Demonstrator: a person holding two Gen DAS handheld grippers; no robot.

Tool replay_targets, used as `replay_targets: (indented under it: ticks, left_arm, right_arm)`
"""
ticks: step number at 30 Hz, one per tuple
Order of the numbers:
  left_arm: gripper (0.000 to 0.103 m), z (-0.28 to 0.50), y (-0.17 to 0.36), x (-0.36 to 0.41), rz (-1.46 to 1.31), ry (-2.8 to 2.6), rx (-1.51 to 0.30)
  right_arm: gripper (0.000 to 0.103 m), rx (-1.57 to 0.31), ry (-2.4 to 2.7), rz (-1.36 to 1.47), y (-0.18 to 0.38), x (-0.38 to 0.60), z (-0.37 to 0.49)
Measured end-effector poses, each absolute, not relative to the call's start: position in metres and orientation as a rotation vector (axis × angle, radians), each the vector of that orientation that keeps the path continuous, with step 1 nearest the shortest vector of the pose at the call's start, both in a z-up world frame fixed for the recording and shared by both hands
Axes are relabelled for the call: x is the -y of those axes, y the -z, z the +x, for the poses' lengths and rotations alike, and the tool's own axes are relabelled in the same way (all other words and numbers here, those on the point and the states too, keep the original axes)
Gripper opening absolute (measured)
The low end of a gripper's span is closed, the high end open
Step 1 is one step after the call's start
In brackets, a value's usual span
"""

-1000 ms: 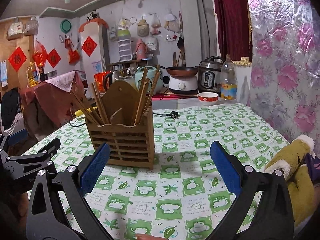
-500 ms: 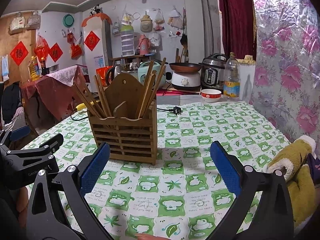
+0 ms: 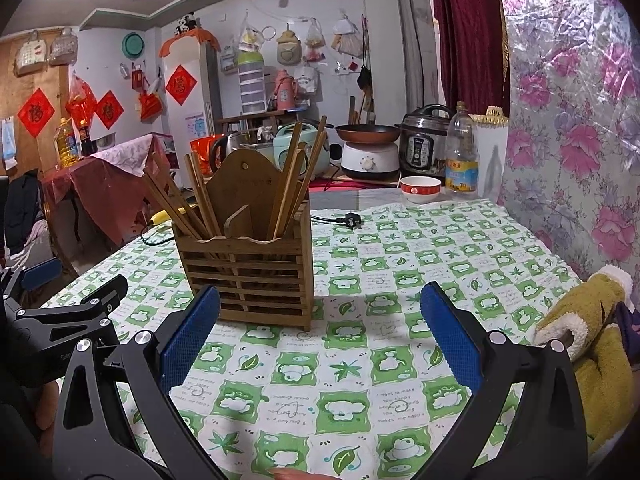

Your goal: Organize utensils

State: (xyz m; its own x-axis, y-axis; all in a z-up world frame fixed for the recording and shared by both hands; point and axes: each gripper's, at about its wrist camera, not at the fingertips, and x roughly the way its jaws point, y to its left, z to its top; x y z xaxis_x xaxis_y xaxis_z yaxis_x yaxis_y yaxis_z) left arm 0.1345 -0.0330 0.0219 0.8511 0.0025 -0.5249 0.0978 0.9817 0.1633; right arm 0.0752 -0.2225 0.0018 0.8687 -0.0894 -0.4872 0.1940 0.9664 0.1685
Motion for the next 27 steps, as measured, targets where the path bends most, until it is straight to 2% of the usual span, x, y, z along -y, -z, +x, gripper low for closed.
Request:
replay_targets:
  ticks: [27]
  left_arm:
    - [0.098, 0.1334, -0.0249, 0.0335, 0.194, 0.049, -0.539]
  right_arm:
    - [0.097, -0.49, 0.145, 0.213, -0.0026, 0.2195, 0.074]
